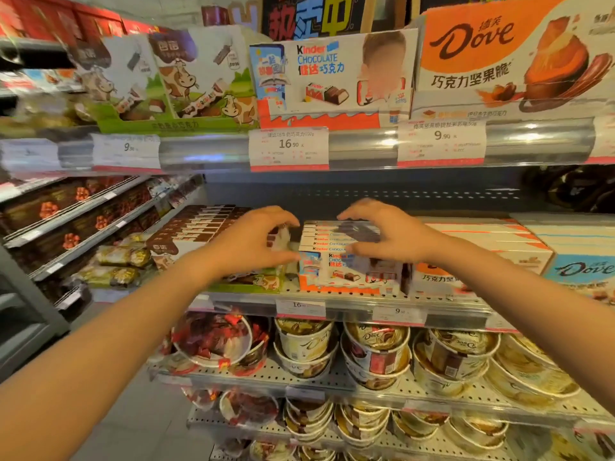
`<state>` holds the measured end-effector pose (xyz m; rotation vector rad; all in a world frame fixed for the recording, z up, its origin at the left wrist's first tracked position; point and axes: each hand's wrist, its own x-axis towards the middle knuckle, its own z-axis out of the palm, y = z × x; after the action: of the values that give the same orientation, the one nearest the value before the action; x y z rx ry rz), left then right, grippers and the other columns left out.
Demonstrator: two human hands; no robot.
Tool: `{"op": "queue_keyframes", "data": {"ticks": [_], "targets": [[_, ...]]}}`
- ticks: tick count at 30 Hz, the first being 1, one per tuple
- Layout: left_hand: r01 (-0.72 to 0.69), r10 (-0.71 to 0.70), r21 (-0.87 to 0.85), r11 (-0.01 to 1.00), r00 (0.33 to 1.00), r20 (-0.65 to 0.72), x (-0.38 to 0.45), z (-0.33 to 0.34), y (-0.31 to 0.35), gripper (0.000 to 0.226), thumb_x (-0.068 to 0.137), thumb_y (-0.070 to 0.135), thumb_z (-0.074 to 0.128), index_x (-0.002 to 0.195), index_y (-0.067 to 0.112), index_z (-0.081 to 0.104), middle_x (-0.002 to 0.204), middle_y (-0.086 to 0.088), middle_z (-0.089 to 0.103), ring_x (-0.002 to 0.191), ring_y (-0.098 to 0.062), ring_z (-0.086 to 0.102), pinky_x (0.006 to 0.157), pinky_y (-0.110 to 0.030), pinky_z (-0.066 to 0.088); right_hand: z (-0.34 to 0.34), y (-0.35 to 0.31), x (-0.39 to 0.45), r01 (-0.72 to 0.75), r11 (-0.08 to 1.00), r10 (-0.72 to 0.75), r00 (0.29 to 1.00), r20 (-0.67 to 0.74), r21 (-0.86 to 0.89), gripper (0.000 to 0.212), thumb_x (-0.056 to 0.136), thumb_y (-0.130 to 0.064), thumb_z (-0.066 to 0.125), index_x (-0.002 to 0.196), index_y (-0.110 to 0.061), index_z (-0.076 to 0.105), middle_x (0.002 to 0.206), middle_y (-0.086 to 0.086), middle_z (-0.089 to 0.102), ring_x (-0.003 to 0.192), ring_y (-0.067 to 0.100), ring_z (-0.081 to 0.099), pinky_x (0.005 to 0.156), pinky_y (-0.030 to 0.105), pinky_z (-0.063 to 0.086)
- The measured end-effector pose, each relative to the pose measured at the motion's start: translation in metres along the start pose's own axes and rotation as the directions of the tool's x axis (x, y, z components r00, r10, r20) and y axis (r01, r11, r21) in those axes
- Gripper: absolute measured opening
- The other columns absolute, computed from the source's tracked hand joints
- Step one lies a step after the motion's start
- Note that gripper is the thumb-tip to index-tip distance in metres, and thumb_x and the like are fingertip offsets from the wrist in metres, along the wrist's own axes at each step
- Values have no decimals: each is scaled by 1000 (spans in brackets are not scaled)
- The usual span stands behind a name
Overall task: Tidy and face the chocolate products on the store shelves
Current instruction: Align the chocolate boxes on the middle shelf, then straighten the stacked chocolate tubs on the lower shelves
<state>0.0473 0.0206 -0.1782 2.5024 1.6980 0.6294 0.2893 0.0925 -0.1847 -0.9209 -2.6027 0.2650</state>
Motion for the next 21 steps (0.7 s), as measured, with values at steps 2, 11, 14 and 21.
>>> {"op": "queue_keyframes", "data": {"ticks": [2, 11, 14, 21], "targets": [[19, -28, -120, 993, 997, -75, -23, -3, -8, 42, 76, 32, 75, 113, 20, 60, 105, 7, 59, 96, -8, 57, 85, -20, 46, 13, -16, -1, 69, 995, -64, 996, -65, 68, 41, 84, -27, 66, 123, -17, 57, 124, 2, 53, 114, 14, 49, 97, 26, 38], [324, -372, -336, 884, 924, -87, -145, 13, -84, 19, 78, 17, 74, 77, 31, 61, 64, 7, 63, 58, -5, 55, 58, -19, 45, 115, -92, -5, 200, 907, -183, 980, -80, 370, 21, 86, -24, 55, 99, -14, 68, 79, -3, 67, 69, 8, 60, 62, 20, 46], [419, -466, -402, 814, 884, -23, -175, 38, -120, 11, 80, 5, 70, 73, 9, 64, 55, -2, 57, 51, -11, 51, 54, -28, 45, 164, -106, 4, 104, 922, -131, 990, 47, 374, 18, 88, -18, 56, 103, -17, 66, 72, -8, 63, 64, 11, 59, 60, 24, 42], [726, -713, -588, 356, 618, 332, -206, 113, -175, 12, 85, 14, 66, 76, 12, 60, 68, -10, 67, 51, -14, 65, 51, -24, 53, 286, -114, 19, -407, 865, 404, 912, 74, 294, 35, 85, -27, 61, 116, -12, 56, 74, -1, 59, 73, 23, 61, 61, 33, 44]]}}
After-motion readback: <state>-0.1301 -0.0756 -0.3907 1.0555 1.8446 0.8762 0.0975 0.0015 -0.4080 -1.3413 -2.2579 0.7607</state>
